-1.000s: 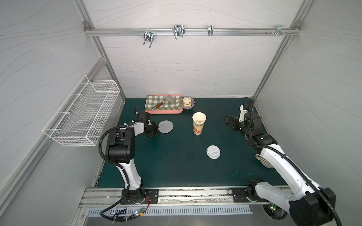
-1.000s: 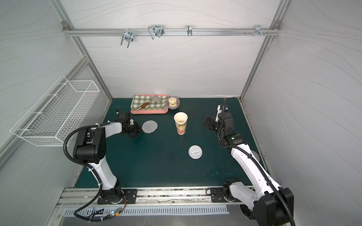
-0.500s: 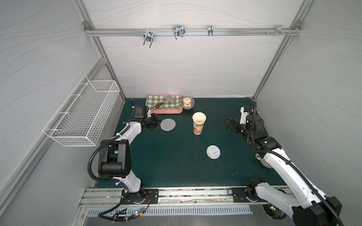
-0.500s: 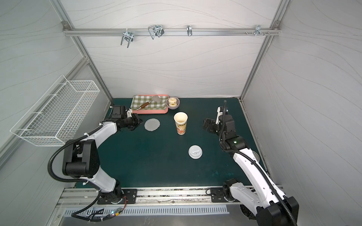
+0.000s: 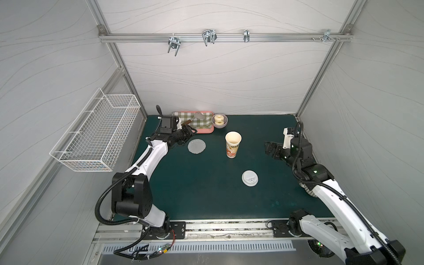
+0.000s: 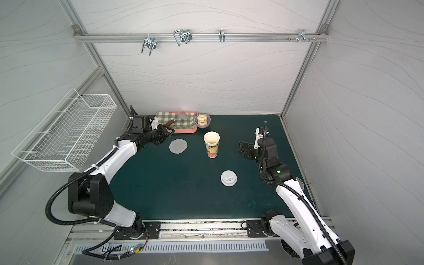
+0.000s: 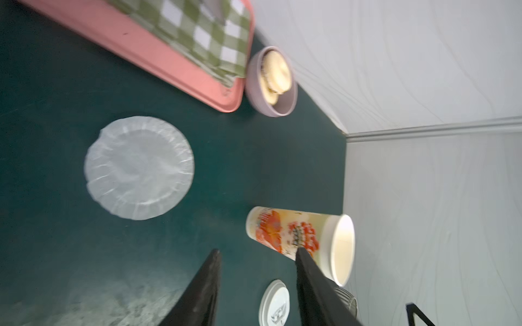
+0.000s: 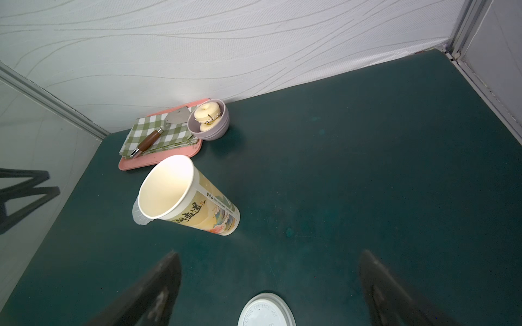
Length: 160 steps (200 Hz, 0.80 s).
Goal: Put the leak-proof paper on the milk tea cups
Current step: Pick up the leak-proof paper from the center of the board.
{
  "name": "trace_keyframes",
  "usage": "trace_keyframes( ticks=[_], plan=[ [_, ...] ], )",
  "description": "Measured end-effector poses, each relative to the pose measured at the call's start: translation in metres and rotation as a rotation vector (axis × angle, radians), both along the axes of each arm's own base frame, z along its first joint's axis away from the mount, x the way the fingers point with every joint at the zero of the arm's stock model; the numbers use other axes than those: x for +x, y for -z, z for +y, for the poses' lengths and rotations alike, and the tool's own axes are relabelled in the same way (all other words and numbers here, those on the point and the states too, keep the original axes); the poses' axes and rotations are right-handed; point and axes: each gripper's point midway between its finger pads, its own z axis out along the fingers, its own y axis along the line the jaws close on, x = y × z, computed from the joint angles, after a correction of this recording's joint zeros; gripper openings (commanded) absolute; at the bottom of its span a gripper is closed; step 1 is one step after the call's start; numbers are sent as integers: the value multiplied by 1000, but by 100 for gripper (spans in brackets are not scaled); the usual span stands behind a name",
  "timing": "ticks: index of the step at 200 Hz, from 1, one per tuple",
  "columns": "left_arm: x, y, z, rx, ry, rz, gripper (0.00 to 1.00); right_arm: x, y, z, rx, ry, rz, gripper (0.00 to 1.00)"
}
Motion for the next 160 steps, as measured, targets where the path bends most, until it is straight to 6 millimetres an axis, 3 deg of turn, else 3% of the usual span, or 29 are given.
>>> trace_keyframes(
  ticks=[34, 60, 85, 135, 160],
  plan=[
    [-2, 60, 24, 14, -59, 152, 45, -2, 2, 0, -1, -3, 3, 99],
    [-11, 92, 39, 29, -103, 228, 48, -3, 2, 1, -1, -7, 3, 99],
    [-9, 114, 46, 40, -123, 273, 56, -3, 2, 2, -1, -9, 2, 99],
    [-3, 153, 45, 35, -122, 326, 47, 0, 8, 3, -12, -7, 19, 99],
    [4, 158, 41, 9, -113, 312, 44, 1, 11, 3, -19, -4, 27, 99]
  ],
)
